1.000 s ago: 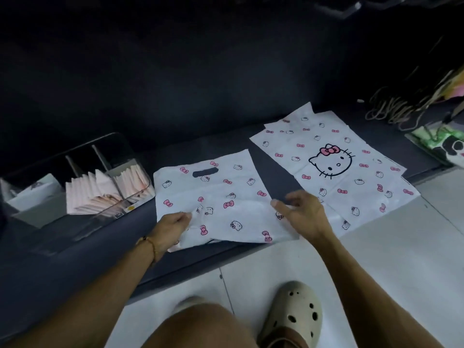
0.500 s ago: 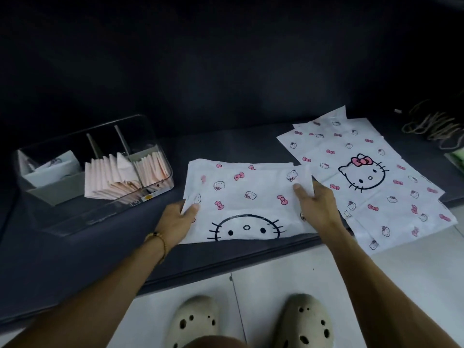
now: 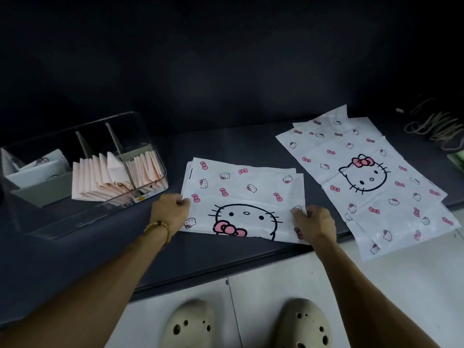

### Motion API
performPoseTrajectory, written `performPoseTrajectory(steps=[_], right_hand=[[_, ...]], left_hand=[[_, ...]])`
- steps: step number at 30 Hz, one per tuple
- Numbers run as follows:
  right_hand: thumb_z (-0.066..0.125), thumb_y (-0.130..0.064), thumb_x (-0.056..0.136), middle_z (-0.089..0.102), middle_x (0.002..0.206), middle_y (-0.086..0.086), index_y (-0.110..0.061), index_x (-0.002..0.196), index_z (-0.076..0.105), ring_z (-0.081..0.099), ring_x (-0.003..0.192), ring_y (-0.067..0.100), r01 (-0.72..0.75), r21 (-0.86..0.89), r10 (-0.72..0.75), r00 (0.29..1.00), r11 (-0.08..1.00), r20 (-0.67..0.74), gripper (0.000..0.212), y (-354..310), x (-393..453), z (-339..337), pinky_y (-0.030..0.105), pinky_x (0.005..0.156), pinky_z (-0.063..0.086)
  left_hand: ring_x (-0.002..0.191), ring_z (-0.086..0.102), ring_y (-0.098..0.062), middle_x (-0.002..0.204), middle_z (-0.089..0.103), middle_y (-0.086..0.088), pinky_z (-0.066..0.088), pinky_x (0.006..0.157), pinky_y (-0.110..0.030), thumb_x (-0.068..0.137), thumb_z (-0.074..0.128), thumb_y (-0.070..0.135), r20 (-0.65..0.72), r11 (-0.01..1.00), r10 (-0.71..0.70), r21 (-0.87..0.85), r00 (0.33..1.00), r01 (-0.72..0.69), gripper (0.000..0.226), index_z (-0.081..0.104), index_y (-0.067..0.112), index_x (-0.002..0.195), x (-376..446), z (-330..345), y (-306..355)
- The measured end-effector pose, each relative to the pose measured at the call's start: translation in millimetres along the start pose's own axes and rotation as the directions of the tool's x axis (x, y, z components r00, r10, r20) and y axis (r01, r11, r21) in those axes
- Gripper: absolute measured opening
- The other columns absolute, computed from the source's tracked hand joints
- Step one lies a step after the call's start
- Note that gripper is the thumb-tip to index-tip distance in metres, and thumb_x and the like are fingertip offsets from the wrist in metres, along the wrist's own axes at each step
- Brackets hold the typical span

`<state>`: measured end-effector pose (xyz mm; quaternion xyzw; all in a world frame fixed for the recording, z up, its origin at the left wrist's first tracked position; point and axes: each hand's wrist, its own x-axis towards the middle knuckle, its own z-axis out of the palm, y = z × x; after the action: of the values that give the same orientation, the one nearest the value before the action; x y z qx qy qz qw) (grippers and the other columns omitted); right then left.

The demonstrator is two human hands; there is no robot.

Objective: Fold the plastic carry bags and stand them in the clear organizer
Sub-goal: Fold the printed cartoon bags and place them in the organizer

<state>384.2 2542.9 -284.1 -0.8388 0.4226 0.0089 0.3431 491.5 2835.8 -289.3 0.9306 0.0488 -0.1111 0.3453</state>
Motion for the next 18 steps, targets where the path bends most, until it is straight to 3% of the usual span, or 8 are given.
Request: performPoseTrajectory(steps=[4, 7, 9, 11, 13, 15, 18], right_hand=[[0.06, -0.041, 0.085, 0.058, 0.061, 0.006, -0.007, 0.066, 0.054, 0.054, 0.061, 0.025, -0.038, -0.047, 0.037, 0.999, 0.998, -0.027, 0.039, -4.7, -0.4, 2.2, 0.025, 0.049, 0.033], [0.059, -0.044, 0.085, 0.065, 0.071, 0.01, -0.006, 0.071, 0.058, 0.059, 0.07, 0.03, -0.051, -0.065, 0.05, 0.998, 0.997, -0.03, 0.04, -7.2, -0.2, 3.1, 0.028, 0.054, 0.036], [0.058, -0.046, 0.085, 0.065, 0.075, 0.01, -0.011, 0.069, 0.054, 0.059, 0.076, 0.032, -0.057, -0.072, 0.056, 0.998, 0.996, -0.022, 0.039, -7.8, 0.4, 3.5, 0.029, 0.059, 0.037], [0.058, -0.048, 0.085, 0.064, 0.078, 0.01, -0.013, 0.071, 0.053, 0.059, 0.079, 0.033, -0.069, -0.089, 0.068, 0.998, 0.994, -0.016, 0.037, -7.9, 1.4, 4.6, 0.029, 0.062, 0.037], [0.057, -0.048, 0.085, 0.064, 0.077, 0.009, -0.013, 0.071, 0.053, 0.059, 0.077, 0.032, -0.082, -0.108, 0.08, 0.997, 0.991, -0.022, 0.038, -7.6, 2.4, 5.8, 0.029, 0.062, 0.038], [0.057, -0.047, 0.086, 0.059, 0.068, 0.006, -0.012, 0.064, 0.046, 0.055, 0.068, 0.03, -0.079, -0.132, 0.073, 0.996, 0.988, -0.045, 0.043, -6.9, 3.4, 7.1, 0.03, 0.055, 0.035], [0.055, -0.047, 0.088, 0.052, 0.063, 0.003, -0.011, 0.063, 0.04, 0.048, 0.059, 0.024, -0.074, -0.158, 0.061, 0.995, 0.985, -0.082, 0.047, -6.5, 6.5, 8.4, 0.028, 0.05, 0.031]], left_hand=[[0.063, 0.053, -0.026, 0.063, 0.055, -0.008, 0.045, 0.059, -0.033, 0.083, 0.053, 0.024, -0.06, 0.995, -0.009, 0.098, 0.998, 0.015, 0.027, 0.05, 0.008, 0.061, -10.2, -2.0, 1.9], [0.084, 0.058, -0.032, 0.088, 0.059, -0.005, 0.048, 0.066, -0.036, 0.08, 0.056, 0.026, -0.104, 0.964, 0.037, 0.266, 0.994, -0.008, 0.015, 0.056, 0.015, 0.09, -17.9, -1.0, 7.8], [0.106, 0.051, -0.033, 0.112, 0.054, -0.01, 0.048, 0.073, -0.041, 0.077, 0.061, 0.02, -0.123, 0.909, 0.192, 0.395, 0.974, -0.13, 0.04, 0.051, 0.015, 0.115, -19.5, 5.5, 11.8], [0.12, 0.041, -0.031, 0.132, 0.047, -0.011, 0.043, 0.09, -0.042, 0.075, 0.059, 0.014, -0.032, 0.786, 0.443, 0.493, 0.896, -0.371, 0.055, 0.047, 0.013, 0.129, -18.5, 15.6, 20.2], [0.136, 0.029, -0.026, 0.148, 0.037, -0.006, 0.03, 0.109, -0.041, 0.085, 0.049, 0.016, 0.159, 0.651, 0.595, 0.48, 0.788, -0.588, 0.054, 0.041, 0.015, 0.139, -13.5, 30.1, 31.2], [0.145, 0.012, -0.021, 0.157, 0.021, 0.0, 0.012, 0.118, -0.042, 0.098, 0.034, 0.03, 0.304, 0.602, 0.591, 0.451, 0.747, -0.659, 0.051, 0.028, 0.017, 0.147, -2.7, 43.7, 39.8], [0.146, -0.003, -0.019, 0.16, 0.006, 0.003, 0.0, 0.118, -0.045, 0.099, 0.02, 0.047, 0.398, 0.586, 0.529, 0.467, 0.749, -0.662, 0.059, 0.011, 0.02, 0.151, 17.2, 55.6, 40.8]])
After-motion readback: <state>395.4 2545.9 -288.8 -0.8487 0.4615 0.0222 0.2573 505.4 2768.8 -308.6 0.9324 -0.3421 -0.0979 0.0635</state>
